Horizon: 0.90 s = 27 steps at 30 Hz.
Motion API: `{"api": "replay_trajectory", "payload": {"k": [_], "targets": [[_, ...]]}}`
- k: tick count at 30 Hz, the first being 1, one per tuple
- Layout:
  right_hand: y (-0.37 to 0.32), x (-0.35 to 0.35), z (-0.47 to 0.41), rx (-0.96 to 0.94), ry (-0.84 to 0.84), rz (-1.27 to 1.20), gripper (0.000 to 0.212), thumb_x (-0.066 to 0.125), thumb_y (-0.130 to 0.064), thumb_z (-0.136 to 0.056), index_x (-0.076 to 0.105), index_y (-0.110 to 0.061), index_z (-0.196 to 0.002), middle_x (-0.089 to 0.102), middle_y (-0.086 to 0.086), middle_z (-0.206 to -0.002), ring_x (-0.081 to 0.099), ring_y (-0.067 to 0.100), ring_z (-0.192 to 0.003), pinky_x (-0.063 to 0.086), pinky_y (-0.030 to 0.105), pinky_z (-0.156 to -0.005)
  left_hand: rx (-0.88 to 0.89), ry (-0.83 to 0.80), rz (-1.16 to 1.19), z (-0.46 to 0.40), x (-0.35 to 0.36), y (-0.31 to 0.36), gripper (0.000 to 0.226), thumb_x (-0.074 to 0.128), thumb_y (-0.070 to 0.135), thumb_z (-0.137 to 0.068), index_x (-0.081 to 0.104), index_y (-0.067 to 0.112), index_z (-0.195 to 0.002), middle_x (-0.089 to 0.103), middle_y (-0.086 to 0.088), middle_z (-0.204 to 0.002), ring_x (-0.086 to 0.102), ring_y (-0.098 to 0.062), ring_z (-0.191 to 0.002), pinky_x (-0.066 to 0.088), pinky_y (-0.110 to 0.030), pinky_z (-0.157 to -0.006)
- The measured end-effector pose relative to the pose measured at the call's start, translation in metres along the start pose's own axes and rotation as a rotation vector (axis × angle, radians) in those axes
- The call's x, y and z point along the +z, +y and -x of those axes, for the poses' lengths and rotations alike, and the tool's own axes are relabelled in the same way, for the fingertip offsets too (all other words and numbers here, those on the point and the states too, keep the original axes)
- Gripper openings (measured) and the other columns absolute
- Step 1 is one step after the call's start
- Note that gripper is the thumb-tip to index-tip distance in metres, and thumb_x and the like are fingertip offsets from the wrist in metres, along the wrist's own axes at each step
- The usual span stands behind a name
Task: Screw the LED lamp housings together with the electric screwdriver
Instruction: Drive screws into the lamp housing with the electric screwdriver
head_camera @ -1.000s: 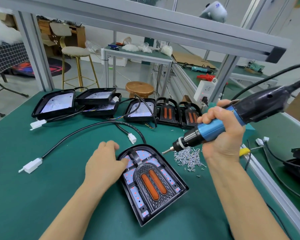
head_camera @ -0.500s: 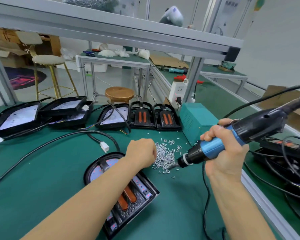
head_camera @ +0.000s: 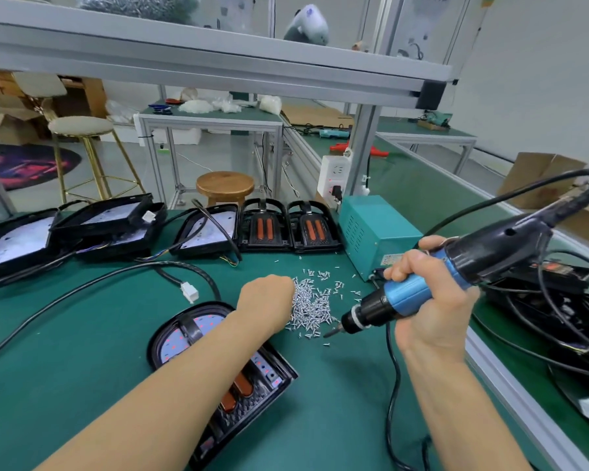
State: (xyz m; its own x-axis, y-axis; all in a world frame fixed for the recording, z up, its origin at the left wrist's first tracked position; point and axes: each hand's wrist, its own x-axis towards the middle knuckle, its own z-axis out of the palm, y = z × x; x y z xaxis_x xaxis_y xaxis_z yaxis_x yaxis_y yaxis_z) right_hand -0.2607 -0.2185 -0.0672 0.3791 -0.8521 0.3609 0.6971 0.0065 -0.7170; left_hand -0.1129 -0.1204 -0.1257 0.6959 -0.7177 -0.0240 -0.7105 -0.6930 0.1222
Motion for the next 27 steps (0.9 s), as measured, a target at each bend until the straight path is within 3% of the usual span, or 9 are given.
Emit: {"api": "replay_trajectory", "payload": {"k": [8, 12, 16, 19, 22, 24, 27], "targets": [[-0.004, 0.004, 0.002, 0.012, -0.012, -0.022, 0.019, 0.057, 0.003, -0.068, 0.057, -0.015, -0.075, 0.044, 0.006, -0.056, 0.046, 0.018, -0.045, 0.044, 0.026, -0.053, 0.039, -0.004, -0.17, 0.005, -0.002, 0.003, 0.018, 0.048, -0.002, -0.086, 0.043, 0.012, -0.078, 0.063, -0.012, -0.099, 0.052, -0.031, -0.079, 0.038, -0.034, -0.063], [-0.005, 0.005, 0.002, 0.01, -0.025, -0.02, 0.02, 0.057, 0.003, -0.069, 0.057, -0.015, -0.076, 0.045, 0.004, -0.053, 0.046, 0.018, -0.045, 0.044, 0.026, -0.053, 0.021, -0.017, -0.132, 0.005, -0.006, 0.004, 0.018, 0.049, -0.004, -0.084, 0.047, 0.014, -0.083, 0.063, -0.011, -0.099, 0.046, -0.03, -0.075, 0.039, -0.034, -0.064], [-0.007, 0.004, 0.003, 0.004, -0.03, -0.009, 0.021, 0.057, 0.003, -0.069, 0.058, -0.017, -0.074, 0.046, 0.005, -0.054, 0.047, 0.019, -0.045, 0.045, 0.026, -0.053, 0.012, 0.003, -0.164, 0.005, -0.007, 0.002, 0.016, 0.049, 0.001, -0.085, 0.052, 0.016, -0.083, 0.055, -0.005, -0.078, 0.047, -0.028, -0.071, 0.037, -0.032, -0.062], [-0.007, 0.004, 0.004, -0.001, -0.029, 0.002, 0.023, 0.057, 0.004, -0.069, 0.059, -0.019, -0.073, 0.046, 0.005, -0.054, 0.048, 0.019, -0.045, 0.045, 0.026, -0.053, -0.029, 0.017, -0.097, 0.007, -0.009, 0.002, 0.009, 0.05, 0.006, -0.082, 0.055, 0.014, -0.082, 0.053, -0.004, -0.078, 0.049, -0.028, -0.071, 0.038, -0.03, -0.062], [-0.009, 0.004, 0.004, -0.004, -0.02, 0.01, 0.023, 0.057, 0.004, -0.068, 0.059, -0.018, -0.073, 0.046, 0.004, -0.055, 0.048, 0.018, -0.045, 0.045, 0.024, -0.054, -0.093, 0.061, 0.185, 0.009, -0.016, -0.001, 0.012, 0.054, 0.008, -0.078, 0.065, 0.008, -0.081, 0.065, -0.007, -0.08, 0.06, -0.028, -0.076, 0.047, -0.03, -0.063], [-0.012, 0.005, 0.004, 0.001, -0.012, -0.001, 0.021, 0.057, 0.003, -0.069, 0.058, -0.017, -0.075, 0.045, 0.003, -0.055, 0.048, 0.017, -0.045, 0.046, 0.025, -0.055, -0.132, 0.066, 0.582, 0.011, -0.024, -0.008, 0.012, 0.057, 0.006, -0.077, 0.068, 0.007, -0.074, 0.07, -0.01, -0.074, 0.065, -0.025, -0.069, 0.054, -0.03, -0.063], [-0.017, 0.008, 0.004, 0.026, -0.009, -0.037, 0.019, 0.056, 0.0, -0.069, 0.056, -0.016, -0.078, 0.046, 0.001, -0.052, 0.046, 0.017, -0.046, 0.046, 0.024, -0.057, -0.168, 0.05, 1.181, 0.025, -0.034, -0.021, 0.015, 0.063, -0.005, -0.076, 0.067, 0.006, -0.068, 0.069, -0.012, -0.064, 0.061, -0.016, -0.052, 0.053, -0.025, -0.051]]}}
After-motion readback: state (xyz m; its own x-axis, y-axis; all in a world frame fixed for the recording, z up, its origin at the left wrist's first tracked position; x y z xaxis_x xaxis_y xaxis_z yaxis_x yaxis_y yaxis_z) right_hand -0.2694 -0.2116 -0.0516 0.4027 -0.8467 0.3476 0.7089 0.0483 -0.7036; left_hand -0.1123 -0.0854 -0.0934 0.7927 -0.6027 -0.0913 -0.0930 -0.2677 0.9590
